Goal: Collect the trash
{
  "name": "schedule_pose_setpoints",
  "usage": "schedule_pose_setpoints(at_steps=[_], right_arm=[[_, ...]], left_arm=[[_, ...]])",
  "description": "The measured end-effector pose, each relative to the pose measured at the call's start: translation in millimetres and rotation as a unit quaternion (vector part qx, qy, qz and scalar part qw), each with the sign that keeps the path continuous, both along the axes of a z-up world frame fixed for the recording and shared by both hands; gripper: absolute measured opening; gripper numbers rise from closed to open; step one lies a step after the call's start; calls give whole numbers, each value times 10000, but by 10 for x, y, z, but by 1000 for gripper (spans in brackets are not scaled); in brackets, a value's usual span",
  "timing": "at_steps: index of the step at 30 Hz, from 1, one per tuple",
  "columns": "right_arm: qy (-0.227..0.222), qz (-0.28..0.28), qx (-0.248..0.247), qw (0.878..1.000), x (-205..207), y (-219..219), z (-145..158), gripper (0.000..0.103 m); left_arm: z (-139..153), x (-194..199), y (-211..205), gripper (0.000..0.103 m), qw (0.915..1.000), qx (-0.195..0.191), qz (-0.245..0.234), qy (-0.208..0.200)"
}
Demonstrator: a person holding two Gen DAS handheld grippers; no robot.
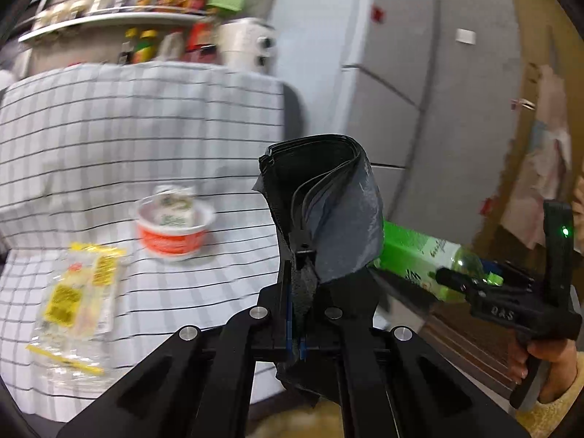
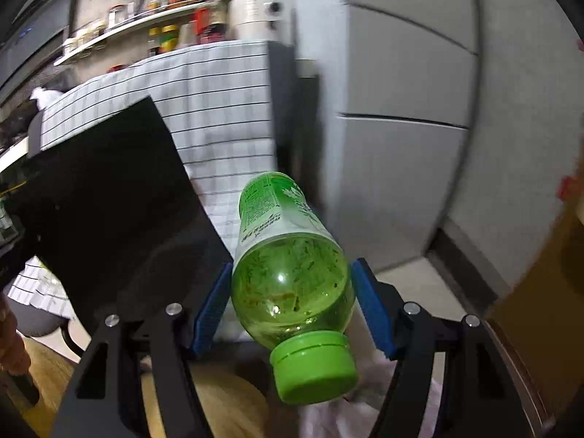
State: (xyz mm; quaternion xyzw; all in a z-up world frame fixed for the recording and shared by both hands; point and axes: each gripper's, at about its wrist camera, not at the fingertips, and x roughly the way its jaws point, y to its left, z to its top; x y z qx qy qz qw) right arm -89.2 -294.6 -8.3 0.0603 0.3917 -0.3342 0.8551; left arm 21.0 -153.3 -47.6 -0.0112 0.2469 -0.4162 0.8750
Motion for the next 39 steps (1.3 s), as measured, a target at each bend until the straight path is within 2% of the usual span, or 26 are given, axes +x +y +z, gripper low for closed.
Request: schedule_pose_setpoints(at_steps=[6,8,12,23,31,34,39], right_arm=[[299,-1033,-228,9939,-813,-71,182,67],[431,-1354,-152,9897,-1028,-143,134,69],[531,-1585,64,9859,-1202,-263,-55,73],[-248,-1685,130,9853,-1373,-382,-28,73],[-782,-2090,68,9748,-1697,-548,86,73],[-961,-2196,105,9708,-1796,-609,95,73],[-1049,-2315,91,9671,-1921,-665,115,73]], left_arm=[[-9,-242,-436,2,9983,13,-578,56],[-53,-299,-560,2,9974,72,-715,105],[-167,-389,-730,2,9954,242,-901,211],[-431,-596,-1119,2,9883,672,-1325,361],[-419,-486,-1176,2,9897,780,-1150,357],[-460,-581,-1299,2,9858,860,-1382,400],[-607,-844,-1657,2,9723,1003,-2032,572]])
